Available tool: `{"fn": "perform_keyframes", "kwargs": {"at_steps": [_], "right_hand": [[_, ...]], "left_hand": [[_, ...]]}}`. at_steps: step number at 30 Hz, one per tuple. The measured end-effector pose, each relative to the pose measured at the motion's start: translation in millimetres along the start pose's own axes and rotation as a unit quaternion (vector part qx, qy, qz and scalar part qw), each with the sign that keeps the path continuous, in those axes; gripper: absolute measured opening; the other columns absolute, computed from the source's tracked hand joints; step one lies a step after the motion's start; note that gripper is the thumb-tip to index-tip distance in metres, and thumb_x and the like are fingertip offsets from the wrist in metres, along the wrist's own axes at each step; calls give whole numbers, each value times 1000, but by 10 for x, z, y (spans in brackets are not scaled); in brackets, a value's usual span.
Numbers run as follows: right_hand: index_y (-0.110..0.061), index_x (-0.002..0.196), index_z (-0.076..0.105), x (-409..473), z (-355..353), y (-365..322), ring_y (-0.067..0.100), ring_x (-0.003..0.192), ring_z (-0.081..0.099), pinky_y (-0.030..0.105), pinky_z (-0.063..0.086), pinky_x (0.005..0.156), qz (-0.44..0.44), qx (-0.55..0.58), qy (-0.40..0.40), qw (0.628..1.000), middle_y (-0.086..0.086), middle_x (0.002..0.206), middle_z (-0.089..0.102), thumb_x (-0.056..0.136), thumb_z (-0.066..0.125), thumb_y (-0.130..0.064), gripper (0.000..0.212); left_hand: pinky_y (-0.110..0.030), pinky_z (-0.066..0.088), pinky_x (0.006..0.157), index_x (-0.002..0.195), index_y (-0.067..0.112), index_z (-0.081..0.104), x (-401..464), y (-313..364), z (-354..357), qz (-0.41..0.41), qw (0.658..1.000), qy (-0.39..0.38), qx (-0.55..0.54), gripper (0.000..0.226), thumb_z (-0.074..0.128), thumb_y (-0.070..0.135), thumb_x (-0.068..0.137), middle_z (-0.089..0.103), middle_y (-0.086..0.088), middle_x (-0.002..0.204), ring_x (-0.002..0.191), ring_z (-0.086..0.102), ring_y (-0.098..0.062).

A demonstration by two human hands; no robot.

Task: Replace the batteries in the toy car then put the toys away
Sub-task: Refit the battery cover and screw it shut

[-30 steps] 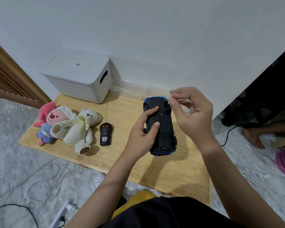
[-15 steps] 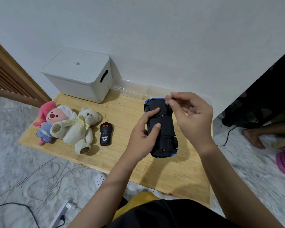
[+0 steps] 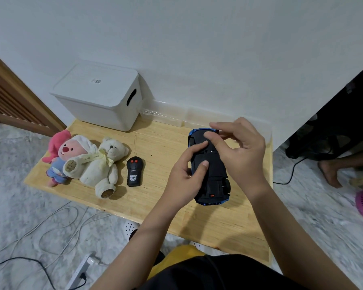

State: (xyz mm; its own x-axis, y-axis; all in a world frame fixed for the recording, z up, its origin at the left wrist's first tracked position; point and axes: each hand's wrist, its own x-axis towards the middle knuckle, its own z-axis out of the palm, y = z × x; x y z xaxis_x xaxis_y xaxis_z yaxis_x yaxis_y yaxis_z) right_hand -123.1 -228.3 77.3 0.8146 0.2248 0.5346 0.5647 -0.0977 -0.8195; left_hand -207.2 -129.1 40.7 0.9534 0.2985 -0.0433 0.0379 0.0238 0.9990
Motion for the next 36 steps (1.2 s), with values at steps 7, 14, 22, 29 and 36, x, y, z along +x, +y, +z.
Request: {"fn": "perform_keyframes", "kwargs": {"at_steps": [7,14,22,29,36], "right_hand": [[-7,101,70,30,-15,101,17,91,69,31,56,80,-31,-8,17,999,2,97,70,85,66,0,18],[-12,89,69,126,18,104,15,72,64,23,51,69,-37,0,38,999,-1,80,64,78,75,-4,14],[-14,96,68,160,49,171,14,78,67,37,56,75,-20,3,43,999,-2,84,68,80,71,-1,20],[-7,100,67,190,43,185,20,94,70,34,56,83,-26,18,18,999,5,101,70,85,64,3,18],[-16,98,66,250,61,171,16,73,66,26,54,75,-3,24,46,999,3,78,64,76,76,-1,28]], "left_hand": [[-23,56,71,125,28,54,96,28,-42,8,1000,18,-3,38,52,5,95,60,7,119,93,64,-8],[-22,55,68,126,29,54,172,44,-38,0,1000,11,-13,37,52,7,96,61,10,115,88,66,-8],[-24,56,69,124,30,55,276,44,-72,-1,1000,15,-15,38,52,6,95,60,11,117,90,65,-11],[-26,57,70,125,29,54,355,58,-105,-1,1000,14,-15,37,52,7,96,59,8,119,92,65,-13],[-30,59,74,126,28,54,359,60,-129,1,1000,13,-19,38,51,6,96,58,6,122,97,65,-14]]}}
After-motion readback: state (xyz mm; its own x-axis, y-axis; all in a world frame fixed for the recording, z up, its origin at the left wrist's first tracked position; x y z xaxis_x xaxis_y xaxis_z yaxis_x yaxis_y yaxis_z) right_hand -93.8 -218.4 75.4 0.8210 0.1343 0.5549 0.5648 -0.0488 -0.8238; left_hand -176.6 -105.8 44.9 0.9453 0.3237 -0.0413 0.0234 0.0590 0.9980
